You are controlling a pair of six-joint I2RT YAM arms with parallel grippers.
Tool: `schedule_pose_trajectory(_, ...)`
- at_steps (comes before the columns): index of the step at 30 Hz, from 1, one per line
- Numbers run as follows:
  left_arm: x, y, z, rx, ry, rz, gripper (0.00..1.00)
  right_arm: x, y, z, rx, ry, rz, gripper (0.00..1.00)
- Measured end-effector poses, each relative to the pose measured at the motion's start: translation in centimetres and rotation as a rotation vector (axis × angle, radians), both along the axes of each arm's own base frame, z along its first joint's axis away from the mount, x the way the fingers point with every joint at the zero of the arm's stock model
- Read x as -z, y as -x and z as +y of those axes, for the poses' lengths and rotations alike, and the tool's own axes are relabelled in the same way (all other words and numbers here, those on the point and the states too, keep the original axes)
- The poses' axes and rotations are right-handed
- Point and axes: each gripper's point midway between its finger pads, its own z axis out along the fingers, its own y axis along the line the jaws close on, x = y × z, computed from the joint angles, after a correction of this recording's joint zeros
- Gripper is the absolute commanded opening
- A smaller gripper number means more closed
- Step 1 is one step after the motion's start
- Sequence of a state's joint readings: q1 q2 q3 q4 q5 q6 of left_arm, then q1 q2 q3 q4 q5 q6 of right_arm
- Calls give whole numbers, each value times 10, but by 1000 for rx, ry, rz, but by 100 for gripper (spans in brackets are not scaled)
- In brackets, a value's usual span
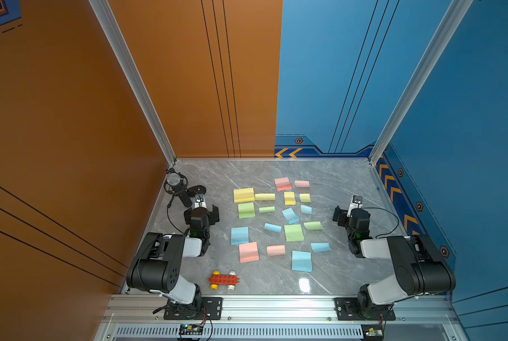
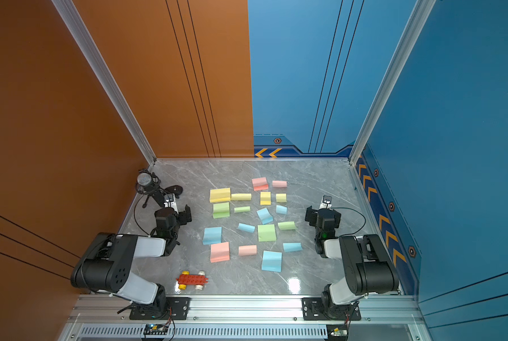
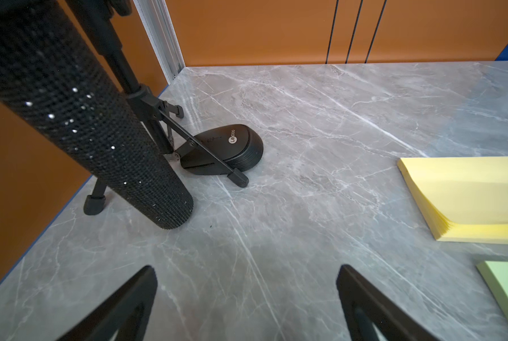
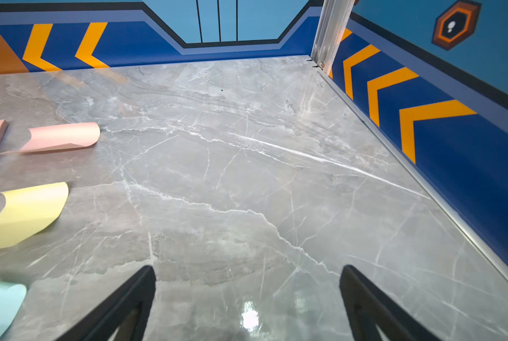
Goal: Tear off pages from different memo pads
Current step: Reset both arms
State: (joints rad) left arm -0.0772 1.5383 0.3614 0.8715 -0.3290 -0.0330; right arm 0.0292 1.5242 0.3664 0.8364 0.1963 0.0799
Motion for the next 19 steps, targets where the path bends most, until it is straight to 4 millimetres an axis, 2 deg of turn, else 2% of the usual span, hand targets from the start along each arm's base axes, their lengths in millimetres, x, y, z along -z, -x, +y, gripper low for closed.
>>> schedule_pose_trajectory(19, 0, 0, -1, 5, -7, 2, 98, -5, -8, 11, -66, -6, 0, 100)
